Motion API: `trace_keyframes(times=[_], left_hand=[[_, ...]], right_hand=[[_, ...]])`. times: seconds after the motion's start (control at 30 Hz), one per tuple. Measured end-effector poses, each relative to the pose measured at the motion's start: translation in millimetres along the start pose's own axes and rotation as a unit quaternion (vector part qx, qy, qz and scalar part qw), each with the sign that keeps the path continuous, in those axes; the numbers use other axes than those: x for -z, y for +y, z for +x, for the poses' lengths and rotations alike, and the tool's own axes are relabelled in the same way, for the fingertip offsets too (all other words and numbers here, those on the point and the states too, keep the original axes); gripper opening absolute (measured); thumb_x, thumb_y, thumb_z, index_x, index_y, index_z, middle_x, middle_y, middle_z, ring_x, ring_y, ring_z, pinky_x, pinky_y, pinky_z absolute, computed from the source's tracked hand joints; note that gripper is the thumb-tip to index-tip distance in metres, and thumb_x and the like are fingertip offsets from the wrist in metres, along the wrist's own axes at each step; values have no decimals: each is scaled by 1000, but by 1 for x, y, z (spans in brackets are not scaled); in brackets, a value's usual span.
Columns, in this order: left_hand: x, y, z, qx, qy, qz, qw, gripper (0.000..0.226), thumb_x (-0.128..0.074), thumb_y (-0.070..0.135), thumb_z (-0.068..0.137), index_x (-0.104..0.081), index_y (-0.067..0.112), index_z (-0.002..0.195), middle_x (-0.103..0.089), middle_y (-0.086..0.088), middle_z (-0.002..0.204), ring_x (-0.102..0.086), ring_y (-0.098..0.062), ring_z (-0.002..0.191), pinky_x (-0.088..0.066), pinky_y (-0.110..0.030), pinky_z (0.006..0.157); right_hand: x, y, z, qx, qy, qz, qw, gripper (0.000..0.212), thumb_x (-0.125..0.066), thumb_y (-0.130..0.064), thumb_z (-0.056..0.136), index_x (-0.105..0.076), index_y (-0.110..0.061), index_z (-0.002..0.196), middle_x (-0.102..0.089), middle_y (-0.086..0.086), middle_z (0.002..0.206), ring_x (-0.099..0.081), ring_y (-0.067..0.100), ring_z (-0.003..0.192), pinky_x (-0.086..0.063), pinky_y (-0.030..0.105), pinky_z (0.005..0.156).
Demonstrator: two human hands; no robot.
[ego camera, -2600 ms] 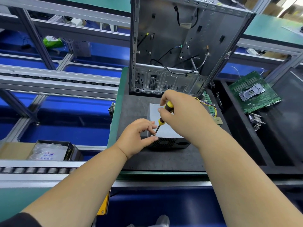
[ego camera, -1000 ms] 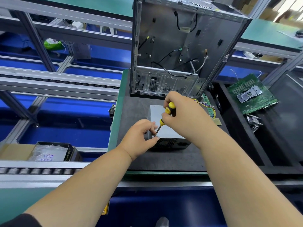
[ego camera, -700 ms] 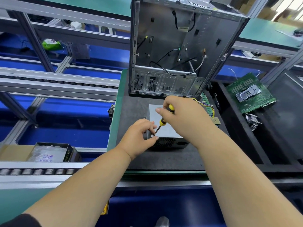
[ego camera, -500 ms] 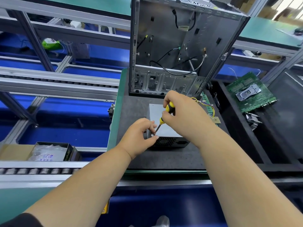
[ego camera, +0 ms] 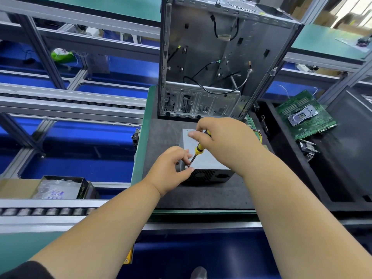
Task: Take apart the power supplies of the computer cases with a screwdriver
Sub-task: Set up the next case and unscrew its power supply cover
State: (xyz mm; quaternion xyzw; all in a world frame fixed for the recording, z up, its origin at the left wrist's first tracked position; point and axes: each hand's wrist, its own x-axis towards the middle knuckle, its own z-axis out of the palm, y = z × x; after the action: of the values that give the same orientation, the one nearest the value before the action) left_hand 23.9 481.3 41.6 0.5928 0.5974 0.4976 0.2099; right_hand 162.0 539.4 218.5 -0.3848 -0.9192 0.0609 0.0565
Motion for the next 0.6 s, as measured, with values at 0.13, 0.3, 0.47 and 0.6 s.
trace_keyframes(times=[0.13, 0.3, 0.47, 0.6], left_hand=[[0, 0, 1, -1, -2, -2, 1000, 37, -80, 7, 77, -54, 32, 75, -59, 8, 93, -54, 12, 112, -36, -3, 83], [0, 0, 1, -2, -6, 9, 1000, 25, -80, 5, 77, -59, 19, 77, -59, 6, 91, -52, 18, 100, -34, -1, 82], [1, 0, 1, -5, -4, 3, 1000, 30, -80, 6, 77, -56, 25, 76, -61, 3, 93, -54, 12, 107, -34, -2, 84], [0, 0, 1, -1, -2, -11, 1000, 36, -80, 6, 77, -55, 31, 75, -61, 3, 94, -56, 8, 112, -36, -4, 85]], right_hand=[[-3, 1, -2, 8, 14, 81, 997, 15, -57, -31, 97, -50, -23, 107, -64, -9, 85, -53, 17, 78, -39, 32, 62], [-4, 1, -6, 19, -5, 129, 992, 16, -59, -18, 87, -54, -23, 101, -48, -13, 87, -46, 9, 79, -34, 21, 62], [-4, -2, -6, -5, 20, 8, 1000, 39, -42, -61, 91, -49, -23, 96, -56, -7, 75, -51, 18, 74, -34, 33, 58], [-5, -1, -4, -6, 20, 76, 997, 20, -54, -40, 99, -47, -21, 100, -58, -5, 75, -50, 17, 69, -35, 32, 56]])
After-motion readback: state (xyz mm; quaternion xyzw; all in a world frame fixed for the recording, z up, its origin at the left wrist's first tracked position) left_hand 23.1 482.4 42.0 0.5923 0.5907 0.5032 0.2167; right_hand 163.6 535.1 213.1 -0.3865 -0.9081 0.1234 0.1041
